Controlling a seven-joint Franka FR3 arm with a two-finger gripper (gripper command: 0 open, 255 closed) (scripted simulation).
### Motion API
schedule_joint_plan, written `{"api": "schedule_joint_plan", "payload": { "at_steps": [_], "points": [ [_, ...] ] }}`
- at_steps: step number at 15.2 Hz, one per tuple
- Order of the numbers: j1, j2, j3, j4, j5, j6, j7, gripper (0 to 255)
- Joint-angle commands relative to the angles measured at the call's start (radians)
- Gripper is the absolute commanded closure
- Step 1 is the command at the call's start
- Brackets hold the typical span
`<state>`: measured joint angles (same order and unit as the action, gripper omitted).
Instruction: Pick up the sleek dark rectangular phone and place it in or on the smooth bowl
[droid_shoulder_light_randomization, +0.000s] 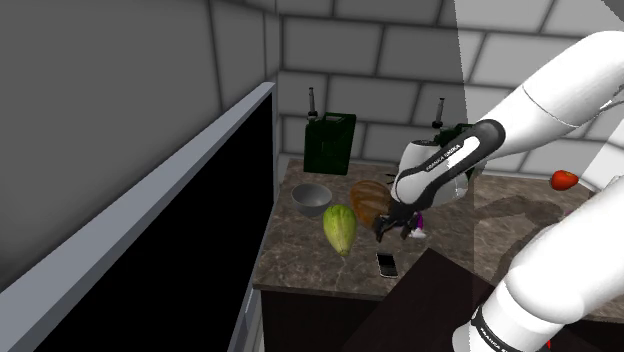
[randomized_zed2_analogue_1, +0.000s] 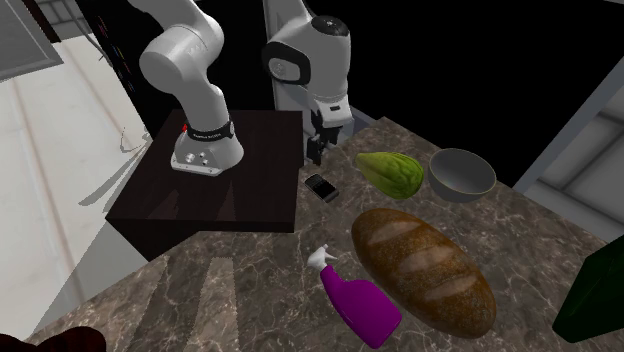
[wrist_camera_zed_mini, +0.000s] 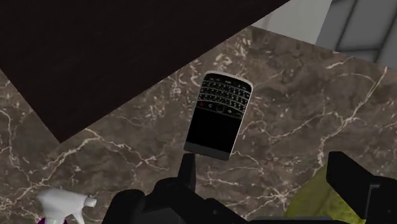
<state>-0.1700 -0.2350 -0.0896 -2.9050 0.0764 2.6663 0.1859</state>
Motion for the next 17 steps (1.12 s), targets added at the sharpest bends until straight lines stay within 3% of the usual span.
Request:
{"api": "schedule_joint_plan", "payload": {
  "at_steps": [1, 3, 6, 13, 17],
  "points": [
    [0.006, 0.111, -0.018, 0.002, 0.045, 0.109, -0.01, 0],
    [0.023, 0.219, -0.033, 0.014, 0.137, 0.2, -0.054, 0],
    [0.002, 0.381, 0.02, 0.055, 0.391, 0.311, -0.211, 0],
    [-0.143, 0.541, 0.203, 0.109, 0.561, 0.426, -0.353, 0],
    [-0.157, 0.554, 0.218, 0.113, 0.567, 0.436, -0.359, 0]
  ]
}}
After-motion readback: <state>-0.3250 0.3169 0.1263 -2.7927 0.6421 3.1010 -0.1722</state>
